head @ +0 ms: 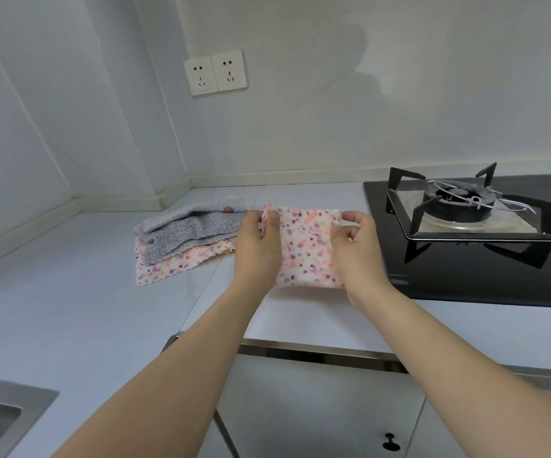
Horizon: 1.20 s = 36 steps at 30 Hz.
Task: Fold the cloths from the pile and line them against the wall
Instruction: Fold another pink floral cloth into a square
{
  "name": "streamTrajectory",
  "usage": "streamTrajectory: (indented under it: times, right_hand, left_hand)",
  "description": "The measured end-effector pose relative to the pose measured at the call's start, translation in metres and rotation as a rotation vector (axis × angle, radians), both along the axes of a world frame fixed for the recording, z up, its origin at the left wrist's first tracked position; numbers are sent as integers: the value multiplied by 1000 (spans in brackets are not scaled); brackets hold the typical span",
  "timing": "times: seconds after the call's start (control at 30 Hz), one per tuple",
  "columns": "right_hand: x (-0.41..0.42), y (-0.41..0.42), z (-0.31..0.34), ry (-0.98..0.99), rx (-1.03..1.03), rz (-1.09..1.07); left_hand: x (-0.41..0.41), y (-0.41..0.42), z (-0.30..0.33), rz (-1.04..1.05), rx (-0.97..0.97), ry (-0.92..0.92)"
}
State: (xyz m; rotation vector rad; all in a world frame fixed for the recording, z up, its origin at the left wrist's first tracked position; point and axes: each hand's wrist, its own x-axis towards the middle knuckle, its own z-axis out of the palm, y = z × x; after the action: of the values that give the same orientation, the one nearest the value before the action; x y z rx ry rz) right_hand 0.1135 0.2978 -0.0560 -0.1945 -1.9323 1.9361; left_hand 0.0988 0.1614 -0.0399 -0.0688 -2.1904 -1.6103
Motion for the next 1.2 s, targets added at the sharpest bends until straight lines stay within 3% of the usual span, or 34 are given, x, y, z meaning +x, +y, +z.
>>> streamTrajectory:
  times: [0.33,0.47,0.67,0.97,1.2]
  right_hand:
    - [-114,33,28,-234,-145,54]
    - [-107,50,94,-359,-204,-18]
    - [-69,86,199,-693,-532,27]
    - [-25,194,238,-678,-701,4]
    - [8,341,238,-656,-696,-26]
  left_hand:
    - [-112,30,23,31,-18,-183]
    - [-108,48,81,-23,12,-299]
    - [-75,80,160,-128,84,-428]
    - [-65,187,203,-275,38,-433]
    - [-40,338,210,-322,-6,-487]
